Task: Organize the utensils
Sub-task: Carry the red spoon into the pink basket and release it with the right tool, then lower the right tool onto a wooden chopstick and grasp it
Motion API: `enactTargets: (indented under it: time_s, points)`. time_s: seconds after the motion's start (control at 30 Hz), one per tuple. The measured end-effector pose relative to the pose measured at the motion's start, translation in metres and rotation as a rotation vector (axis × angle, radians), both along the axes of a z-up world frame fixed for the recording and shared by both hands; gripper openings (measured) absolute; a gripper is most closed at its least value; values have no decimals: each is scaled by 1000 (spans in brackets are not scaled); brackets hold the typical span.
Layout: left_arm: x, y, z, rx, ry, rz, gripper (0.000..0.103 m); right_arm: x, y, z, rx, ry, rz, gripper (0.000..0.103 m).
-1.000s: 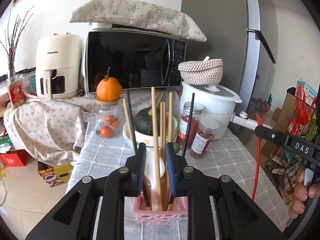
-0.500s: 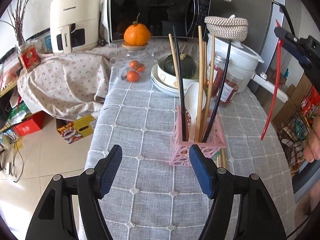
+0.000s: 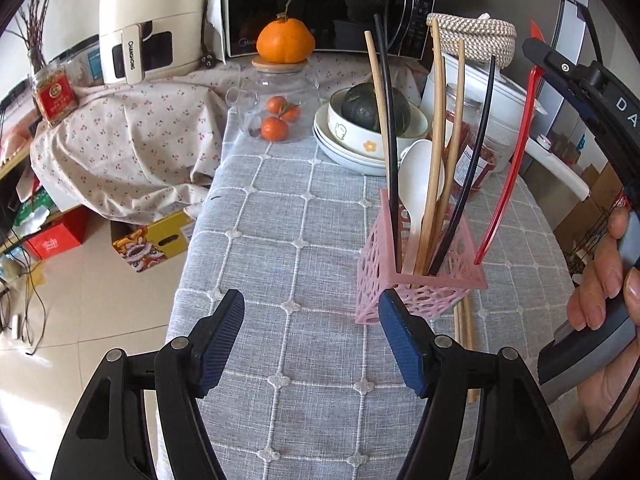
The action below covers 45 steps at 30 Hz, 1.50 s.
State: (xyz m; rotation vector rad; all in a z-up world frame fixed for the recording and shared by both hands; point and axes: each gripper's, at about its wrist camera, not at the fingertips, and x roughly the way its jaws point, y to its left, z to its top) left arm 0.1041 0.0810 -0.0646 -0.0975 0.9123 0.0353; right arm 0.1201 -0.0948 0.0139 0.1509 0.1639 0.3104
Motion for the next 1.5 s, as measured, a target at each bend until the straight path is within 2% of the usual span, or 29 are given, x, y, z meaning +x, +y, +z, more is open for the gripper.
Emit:
enactTargets:
  time_s: [0.23, 0.37, 0.47, 0.53, 0.67, 0.77, 0.9, 1.03, 1.3, 1.5]
  points:
    - [3, -3, -2, -1, -6, -1, 72, 4, 4, -12, 12, 4, -27, 28]
    - [3, -3, -4, 8, -1, -1, 72, 6, 5, -23, 15, 54, 20, 31]
    - [3, -2, -5, 1, 7, -2, 72, 6, 2, -24, 19, 110, 73, 42]
    - [2, -2, -6, -6, 16, -7, 72, 3, -3, -20, 10, 138, 93, 44]
    - [0, -3, -10, -43, 41, -15, 74, -2, -21, -12, -61, 211, 122, 53]
    - [0, -6, -12, -91, 57, -16, 77, 1, -43, -19, -65, 329, 115, 62]
    - [-1, -14, -15, -98, 76, -19, 78, 11, -64, -44, -91, 519, 101, 62]
    - [-2, -22, -15, -79, 77, -36, 79, 20, -71, -71, -130, 669, 93, 62]
    - [2, -27, -25, -75, 115, -54, 79, 45, -54, -120, -234, 842, 97, 62]
    - [3, -33, -30, -59, 132, -89, 79, 68, -49, -150, -219, 922, 83, 41]
